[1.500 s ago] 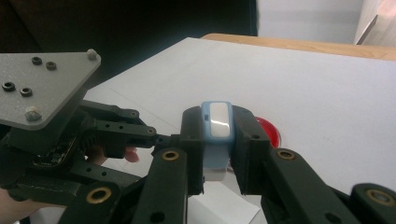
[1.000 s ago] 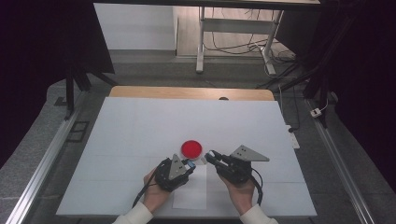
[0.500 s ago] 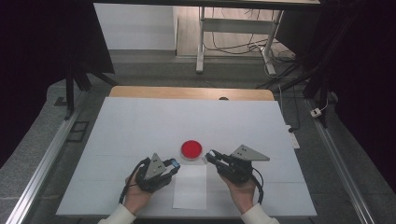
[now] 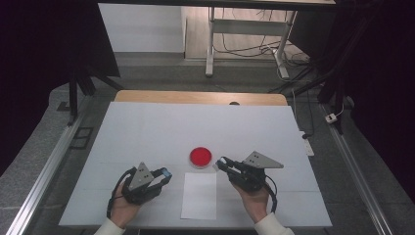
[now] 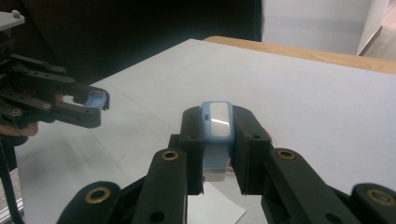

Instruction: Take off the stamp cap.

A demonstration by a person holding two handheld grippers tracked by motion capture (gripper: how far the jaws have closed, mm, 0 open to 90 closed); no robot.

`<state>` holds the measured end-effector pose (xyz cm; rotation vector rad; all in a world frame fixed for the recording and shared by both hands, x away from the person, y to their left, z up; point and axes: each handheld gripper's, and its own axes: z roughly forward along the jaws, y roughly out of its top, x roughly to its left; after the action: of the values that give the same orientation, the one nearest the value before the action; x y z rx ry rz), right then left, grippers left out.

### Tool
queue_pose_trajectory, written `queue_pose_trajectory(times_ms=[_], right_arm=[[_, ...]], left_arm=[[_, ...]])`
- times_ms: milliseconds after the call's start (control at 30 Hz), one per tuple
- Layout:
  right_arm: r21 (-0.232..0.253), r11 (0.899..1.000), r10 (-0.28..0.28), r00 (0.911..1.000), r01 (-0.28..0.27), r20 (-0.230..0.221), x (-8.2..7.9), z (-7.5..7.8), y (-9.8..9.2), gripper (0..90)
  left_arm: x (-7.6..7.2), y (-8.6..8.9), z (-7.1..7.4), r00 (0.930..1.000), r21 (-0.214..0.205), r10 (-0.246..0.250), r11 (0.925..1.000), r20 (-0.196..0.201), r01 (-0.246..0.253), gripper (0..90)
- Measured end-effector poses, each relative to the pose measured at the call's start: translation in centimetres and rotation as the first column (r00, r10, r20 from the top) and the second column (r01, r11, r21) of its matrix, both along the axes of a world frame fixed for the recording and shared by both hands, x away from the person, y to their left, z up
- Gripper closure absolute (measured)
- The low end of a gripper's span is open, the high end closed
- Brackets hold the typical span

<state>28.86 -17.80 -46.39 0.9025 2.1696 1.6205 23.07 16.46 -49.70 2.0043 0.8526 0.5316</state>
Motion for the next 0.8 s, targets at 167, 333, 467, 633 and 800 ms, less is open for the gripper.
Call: queue_pose_trajectory(times_ms=[167,333,467,633,800], right_arm=[[-0.007,1.000,-0.003,1.0000,0.003,0.003,0.1,0.0,-0.2,75.1],[-0.009,1.000,-0.005,1.0000,0.005,0.002,0.2,0.0,-0.3,75.1],[-0.018,1.000,-0.003,1.0000,0.003,0.002,0.3,-0.1,-0.3,75.1],[-0.025,1.000,0.003,1.0000,-0.003,0.004,0.5,-0.1,-0.4,75.1],[-0.026,1.000,0.008,1.0000,-0.008,0.005,0.7,-0.1,-0.4,75.1]], left_arm=[[-0.7,1.6,-0.3,0.9998,-0.006,0.018,0.9998,-0.010,-0.018,65.9],[-1.3,3.1,-0.7,0.9987,-0.016,0.046,0.9988,-0.021,-0.046,65.8],[-1.7,3.9,-0.8,0.9975,-0.023,0.066,0.9975,-0.023,-0.067,65.8],[-1.9,4.6,-0.9,0.9956,-0.025,0.091,0.9954,-0.021,-0.092,65.7],[-1.9,4.9,-1.0,0.9947,-0.026,0.099,0.9947,-0.028,-0.099,65.7]])
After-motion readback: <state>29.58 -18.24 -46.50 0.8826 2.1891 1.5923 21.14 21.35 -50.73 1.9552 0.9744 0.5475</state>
